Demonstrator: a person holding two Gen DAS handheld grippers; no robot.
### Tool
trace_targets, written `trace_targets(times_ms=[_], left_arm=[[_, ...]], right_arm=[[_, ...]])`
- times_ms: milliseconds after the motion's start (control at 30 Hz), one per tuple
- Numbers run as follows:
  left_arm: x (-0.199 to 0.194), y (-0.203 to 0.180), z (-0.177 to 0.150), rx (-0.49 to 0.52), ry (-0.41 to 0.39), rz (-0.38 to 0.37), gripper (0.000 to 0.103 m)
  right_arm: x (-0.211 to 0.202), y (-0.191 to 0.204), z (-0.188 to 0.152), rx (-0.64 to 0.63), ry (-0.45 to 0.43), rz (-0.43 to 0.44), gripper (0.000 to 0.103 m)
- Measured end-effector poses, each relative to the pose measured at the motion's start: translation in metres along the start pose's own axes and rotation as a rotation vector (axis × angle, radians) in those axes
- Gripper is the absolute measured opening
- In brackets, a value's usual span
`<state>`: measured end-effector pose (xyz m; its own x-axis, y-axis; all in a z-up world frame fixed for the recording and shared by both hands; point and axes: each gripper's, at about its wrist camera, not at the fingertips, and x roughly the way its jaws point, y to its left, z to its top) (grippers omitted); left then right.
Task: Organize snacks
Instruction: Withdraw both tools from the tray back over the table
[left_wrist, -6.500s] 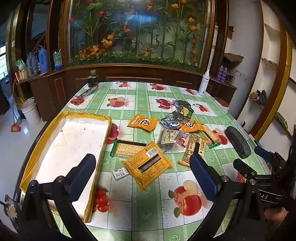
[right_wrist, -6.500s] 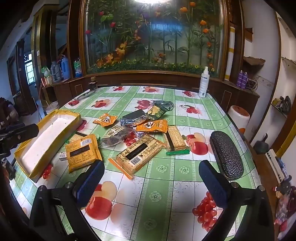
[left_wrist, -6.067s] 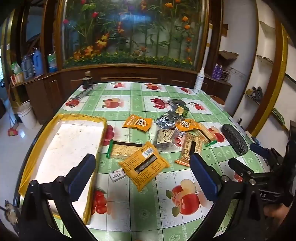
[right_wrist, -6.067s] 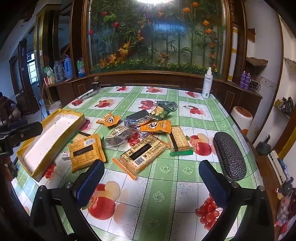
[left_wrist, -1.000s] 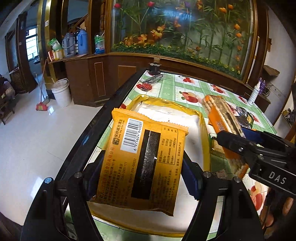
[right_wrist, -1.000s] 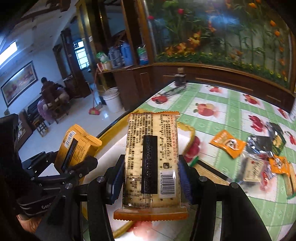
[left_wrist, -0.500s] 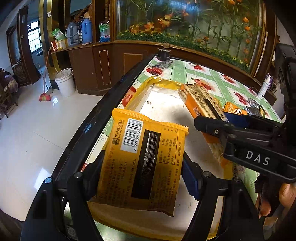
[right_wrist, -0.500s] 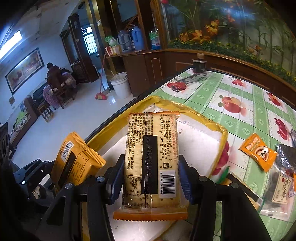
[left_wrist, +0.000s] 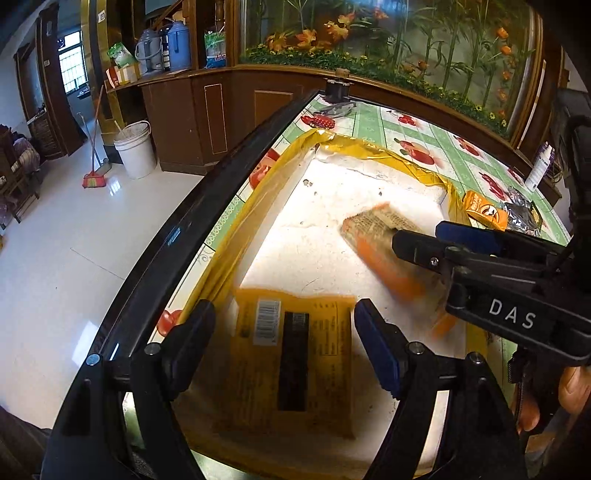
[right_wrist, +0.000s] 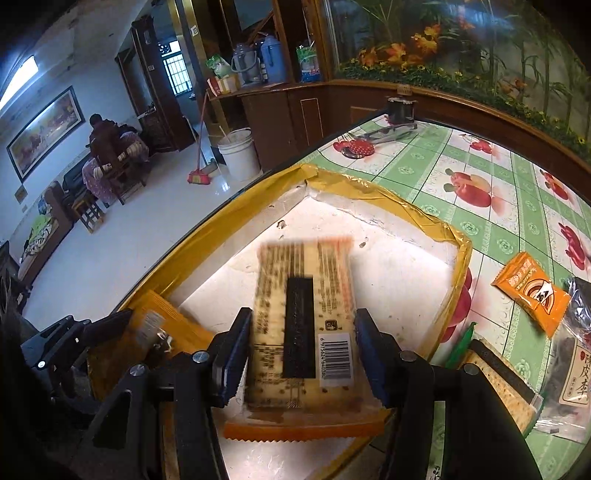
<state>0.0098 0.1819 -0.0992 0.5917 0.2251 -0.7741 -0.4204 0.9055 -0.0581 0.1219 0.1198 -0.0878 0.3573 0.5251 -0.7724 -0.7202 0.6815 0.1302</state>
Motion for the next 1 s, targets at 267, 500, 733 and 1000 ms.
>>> trace_targets(times_ms=[267, 500, 733, 1000], left_arm=[[-0.017, -0.004, 0.004, 0.012, -0.069, 0.048, 0.086], [-0.032, -0.017, 0.008, 0.023, -0.096, 0.041, 0.086], [-0.05, -0.048, 0.009, 0.083, -0.132, 0.014, 0.086], [-0.065, -0.084, 0.011, 0.132, -0.161, -0.034, 0.086]], right_arm=[[-0.029, -0.008, -0.001, 0.022, -0.059, -0.008, 0.07], [-0.076, -0.026, -0.016, 0.042, -0.142, -0.067, 0.083], [-0.112, -0.057, -0.037, 0.111, -0.172, -0.11, 0.084], [-0.152, -0.102, -0.07, 0.184, -0.187, -0.182, 0.085]])
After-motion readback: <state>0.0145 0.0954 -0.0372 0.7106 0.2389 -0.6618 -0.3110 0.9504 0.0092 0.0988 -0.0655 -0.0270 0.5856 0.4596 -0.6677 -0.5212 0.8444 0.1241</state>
